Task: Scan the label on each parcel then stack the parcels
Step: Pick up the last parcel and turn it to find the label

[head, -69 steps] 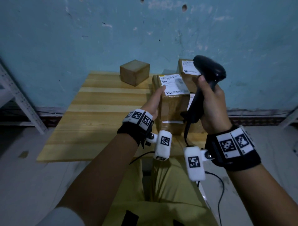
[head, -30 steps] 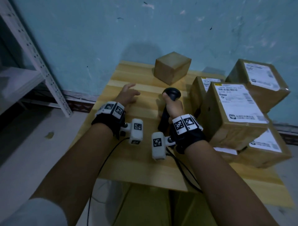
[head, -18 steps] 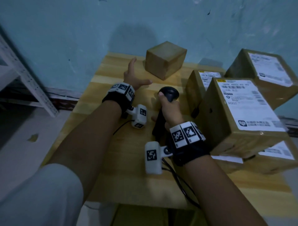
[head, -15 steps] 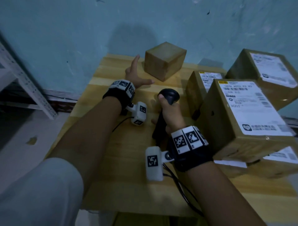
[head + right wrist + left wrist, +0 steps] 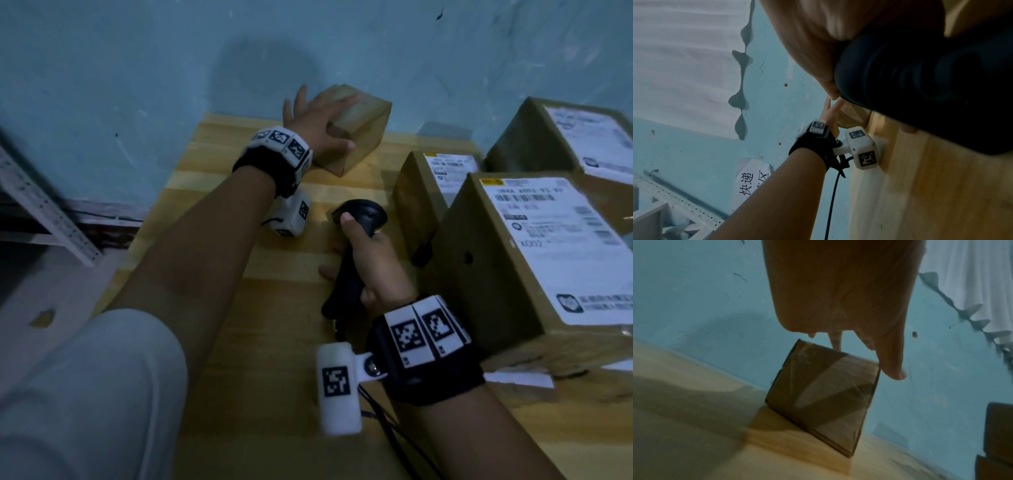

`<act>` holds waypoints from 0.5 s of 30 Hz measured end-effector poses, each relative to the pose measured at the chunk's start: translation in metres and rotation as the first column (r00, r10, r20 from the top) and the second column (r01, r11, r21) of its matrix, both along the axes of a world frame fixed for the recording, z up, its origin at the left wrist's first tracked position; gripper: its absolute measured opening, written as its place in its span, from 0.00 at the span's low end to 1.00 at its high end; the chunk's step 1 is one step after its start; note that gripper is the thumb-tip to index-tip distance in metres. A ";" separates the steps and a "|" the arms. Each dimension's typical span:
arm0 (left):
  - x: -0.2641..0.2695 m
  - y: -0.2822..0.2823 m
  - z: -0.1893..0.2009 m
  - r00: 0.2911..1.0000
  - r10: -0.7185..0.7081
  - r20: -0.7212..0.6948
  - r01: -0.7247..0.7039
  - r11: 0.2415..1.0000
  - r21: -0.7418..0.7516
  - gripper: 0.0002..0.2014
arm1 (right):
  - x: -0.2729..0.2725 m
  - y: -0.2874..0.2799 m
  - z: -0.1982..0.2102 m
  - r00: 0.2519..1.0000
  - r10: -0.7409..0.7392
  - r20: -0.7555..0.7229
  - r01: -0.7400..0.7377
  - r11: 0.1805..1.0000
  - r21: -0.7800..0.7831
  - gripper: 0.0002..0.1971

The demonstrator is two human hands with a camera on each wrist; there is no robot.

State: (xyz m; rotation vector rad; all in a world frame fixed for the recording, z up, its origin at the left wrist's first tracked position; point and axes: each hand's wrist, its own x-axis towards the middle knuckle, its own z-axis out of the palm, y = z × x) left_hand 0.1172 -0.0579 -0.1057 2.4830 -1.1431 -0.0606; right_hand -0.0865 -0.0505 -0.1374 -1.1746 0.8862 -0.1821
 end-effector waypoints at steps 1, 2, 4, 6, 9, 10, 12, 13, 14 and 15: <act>0.002 -0.003 -0.001 1.000 -0.007 0.005 0.007 0.999 0.045 0.36 | 0.000 0.000 -0.001 1.000 -0.003 0.005 0.003 1.000 0.005 0.15; 0.003 -0.005 -0.002 1.000 -0.007 0.014 0.006 0.996 0.084 0.35 | 0.000 0.001 -0.001 1.000 -0.008 0.010 0.008 1.000 0.009 0.16; 0.005 -0.007 -0.003 0.999 0.005 0.048 -0.011 0.993 0.122 0.34 | 0.000 0.001 -0.001 1.000 -0.016 0.019 0.016 1.000 0.005 0.18; 0.002 -0.009 -0.002 0.996 0.035 0.081 -0.043 0.994 0.100 0.31 | 0.000 0.002 -0.001 1.000 -0.022 0.021 0.022 1.000 -0.001 0.22; -0.004 -0.016 0.000 0.989 0.109 0.100 -0.115 0.992 0.056 0.27 | 0.001 0.002 -0.001 0.999 -0.025 0.026 0.025 1.000 0.008 0.19; -0.006 -0.020 0.000 0.985 0.143 0.100 -0.149 0.987 0.052 0.26 | 0.001 0.002 -0.001 0.999 -0.022 0.028 0.022 1.000 0.004 0.20; -0.009 -0.027 0.000 0.976 0.204 0.076 -0.208 0.977 0.054 0.26 | 0.001 0.000 -0.002 1.000 -0.017 0.023 0.018 1.000 -0.014 0.23; -0.009 -0.030 0.000 0.974 0.221 0.058 -0.223 0.974 0.044 0.25 | 0.001 0.000 -0.002 1.000 -0.015 0.024 0.016 1.000 -0.017 0.22; -0.009 -0.032 0.000 0.973 0.229 0.040 -0.231 0.972 0.034 0.23 | 0.001 -0.001 -0.002 0.999 -0.019 0.026 0.019 1.000 -0.013 0.19; -0.009 -0.033 0.000 0.973 0.230 0.027 -0.231 0.973 0.022 0.21 | 0.001 -0.001 -0.003 0.999 -0.024 0.028 0.024 1.000 -0.004 0.19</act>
